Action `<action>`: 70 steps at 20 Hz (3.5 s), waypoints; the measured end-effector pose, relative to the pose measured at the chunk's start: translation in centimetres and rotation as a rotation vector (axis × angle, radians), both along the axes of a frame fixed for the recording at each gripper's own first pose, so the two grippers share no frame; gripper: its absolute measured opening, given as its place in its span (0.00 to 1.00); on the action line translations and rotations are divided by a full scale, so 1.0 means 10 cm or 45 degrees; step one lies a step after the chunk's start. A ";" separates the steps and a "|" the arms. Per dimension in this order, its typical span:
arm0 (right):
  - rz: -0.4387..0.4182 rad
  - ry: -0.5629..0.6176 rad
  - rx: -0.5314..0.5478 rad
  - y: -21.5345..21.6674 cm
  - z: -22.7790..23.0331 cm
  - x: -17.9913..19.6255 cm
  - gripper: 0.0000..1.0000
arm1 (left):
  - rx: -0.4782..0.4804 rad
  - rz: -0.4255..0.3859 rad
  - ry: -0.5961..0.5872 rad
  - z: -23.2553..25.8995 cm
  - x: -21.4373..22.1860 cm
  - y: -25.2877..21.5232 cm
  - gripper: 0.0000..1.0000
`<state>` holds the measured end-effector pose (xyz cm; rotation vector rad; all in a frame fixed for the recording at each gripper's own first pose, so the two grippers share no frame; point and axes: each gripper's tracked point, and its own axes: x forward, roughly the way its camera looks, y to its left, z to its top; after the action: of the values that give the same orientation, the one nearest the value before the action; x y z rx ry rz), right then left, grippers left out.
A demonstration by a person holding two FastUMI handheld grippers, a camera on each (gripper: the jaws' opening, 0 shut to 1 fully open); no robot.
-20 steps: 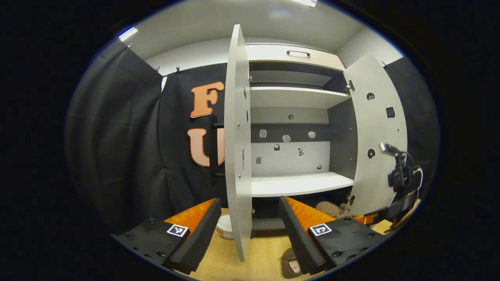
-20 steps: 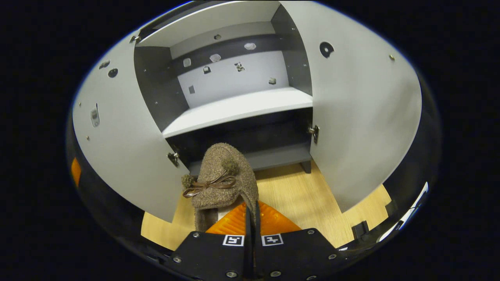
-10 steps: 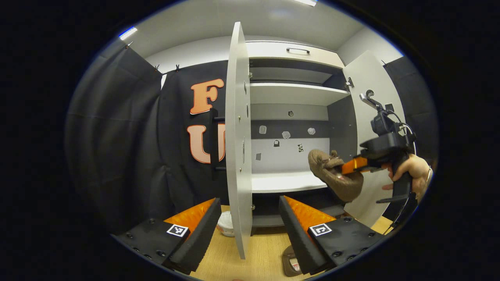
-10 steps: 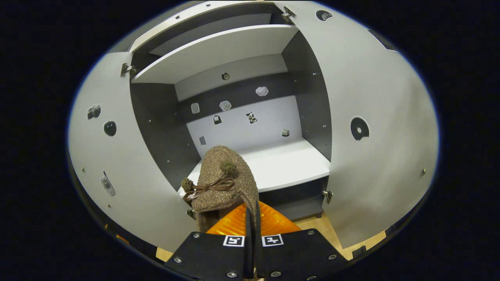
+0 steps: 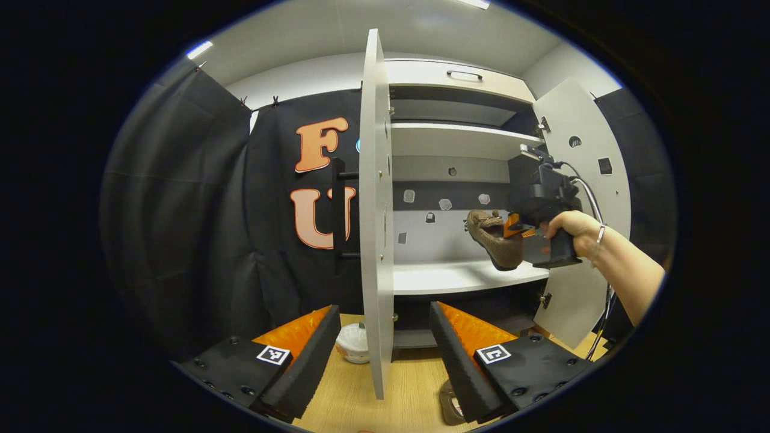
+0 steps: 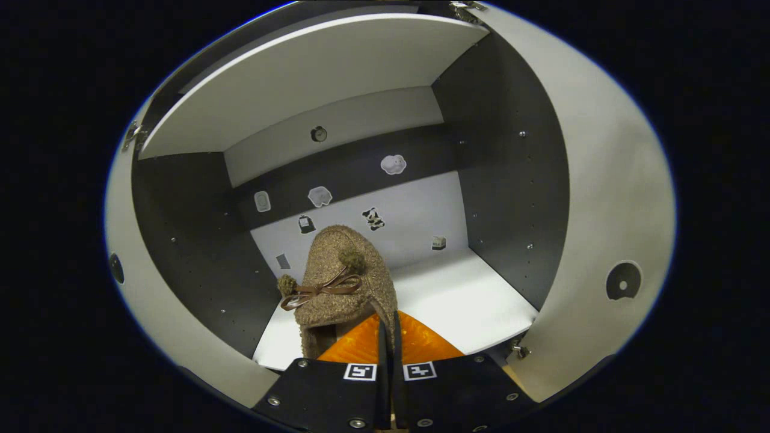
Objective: Grab one shoe with the right hand and put it into the shoe cabinet, grab the other shoe with the left hand and put it into the shoe cabinet; then close the right door with the right hand and the left door with the left hand.
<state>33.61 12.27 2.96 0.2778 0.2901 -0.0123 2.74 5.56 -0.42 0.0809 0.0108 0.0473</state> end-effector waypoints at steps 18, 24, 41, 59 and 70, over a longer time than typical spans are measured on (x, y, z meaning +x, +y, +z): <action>0.026 0.061 0.032 0.00 -0.21 0.47 0.41 | -0.028 0.033 0.029 -0.09 0.05 0.01 0.94; 0.111 -0.098 -0.125 0.01 0.07 -0.14 0.65 | -0.053 -0.010 0.052 -0.17 0.05 -0.32 0.96; 0.226 -0.383 -0.282 -0.58 0.33 -2.11 0.92 | -0.001 -0.028 0.456 -2.10 0.28 -0.78 0.97; 0.142 -0.399 -0.349 -1.38 0.13 -2.62 0.92 | -0.043 -0.112 1.079 -4.15 0.41 -1.09 0.84; 0.176 -0.416 -0.336 -1.41 0.15 -2.79 0.92 | -0.250 -0.095 1.236 -3.91 0.46 -1.15 0.07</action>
<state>5.74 -1.78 4.43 -0.0050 -0.0189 0.1296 7.32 -5.93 -39.49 -0.0983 0.9810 -0.0714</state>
